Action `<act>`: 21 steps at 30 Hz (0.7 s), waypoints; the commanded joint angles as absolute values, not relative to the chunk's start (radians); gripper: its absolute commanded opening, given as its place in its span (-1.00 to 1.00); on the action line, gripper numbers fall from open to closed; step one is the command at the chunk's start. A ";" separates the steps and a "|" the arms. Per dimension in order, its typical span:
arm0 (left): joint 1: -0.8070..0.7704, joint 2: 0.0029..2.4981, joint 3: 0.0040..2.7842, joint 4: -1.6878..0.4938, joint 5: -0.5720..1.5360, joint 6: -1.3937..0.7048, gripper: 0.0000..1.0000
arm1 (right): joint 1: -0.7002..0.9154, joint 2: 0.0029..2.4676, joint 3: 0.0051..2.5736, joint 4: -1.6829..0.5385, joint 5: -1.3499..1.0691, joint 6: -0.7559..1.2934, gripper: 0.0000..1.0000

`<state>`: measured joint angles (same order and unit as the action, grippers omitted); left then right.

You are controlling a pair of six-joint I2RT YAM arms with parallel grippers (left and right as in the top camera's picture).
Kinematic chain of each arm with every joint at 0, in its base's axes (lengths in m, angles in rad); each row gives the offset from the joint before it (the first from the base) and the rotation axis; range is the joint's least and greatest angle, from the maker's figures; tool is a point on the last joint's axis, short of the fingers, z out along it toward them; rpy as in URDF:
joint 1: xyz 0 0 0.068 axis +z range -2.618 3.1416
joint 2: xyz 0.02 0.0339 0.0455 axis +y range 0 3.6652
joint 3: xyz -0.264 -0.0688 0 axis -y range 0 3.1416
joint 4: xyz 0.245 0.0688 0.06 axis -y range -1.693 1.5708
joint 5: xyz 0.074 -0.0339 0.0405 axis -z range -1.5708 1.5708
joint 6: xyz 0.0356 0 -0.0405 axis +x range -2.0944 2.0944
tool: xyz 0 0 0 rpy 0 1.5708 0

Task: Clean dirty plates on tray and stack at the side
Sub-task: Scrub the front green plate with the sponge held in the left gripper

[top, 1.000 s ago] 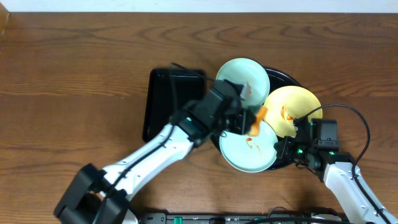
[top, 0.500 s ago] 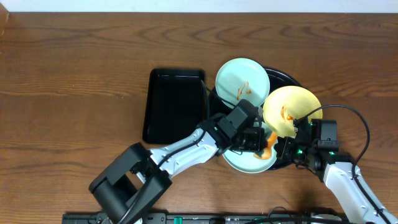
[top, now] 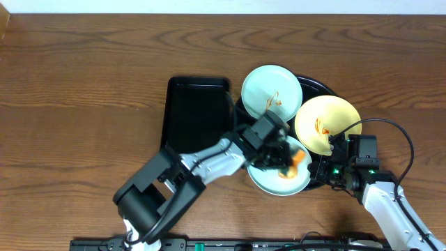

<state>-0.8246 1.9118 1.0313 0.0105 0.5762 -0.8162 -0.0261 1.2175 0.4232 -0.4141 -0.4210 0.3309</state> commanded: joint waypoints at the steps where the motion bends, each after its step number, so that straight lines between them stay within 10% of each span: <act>1: -0.766 1.915 1.050 -0.018 0.466 -0.754 -0.85 | -0.018 1.217 0.422 -0.421 -0.442 0.344 -0.97; 21: -0.733 1.676 1.050 -0.192 0.457 -0.541 -0.85 | -0.018 1.217 0.422 -0.419 -0.442 0.343 -0.97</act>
<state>-0.7002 1.6714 1.0355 -0.1898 0.4706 -0.5659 -0.0261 1.2175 0.4232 -0.4213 -0.4297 0.3332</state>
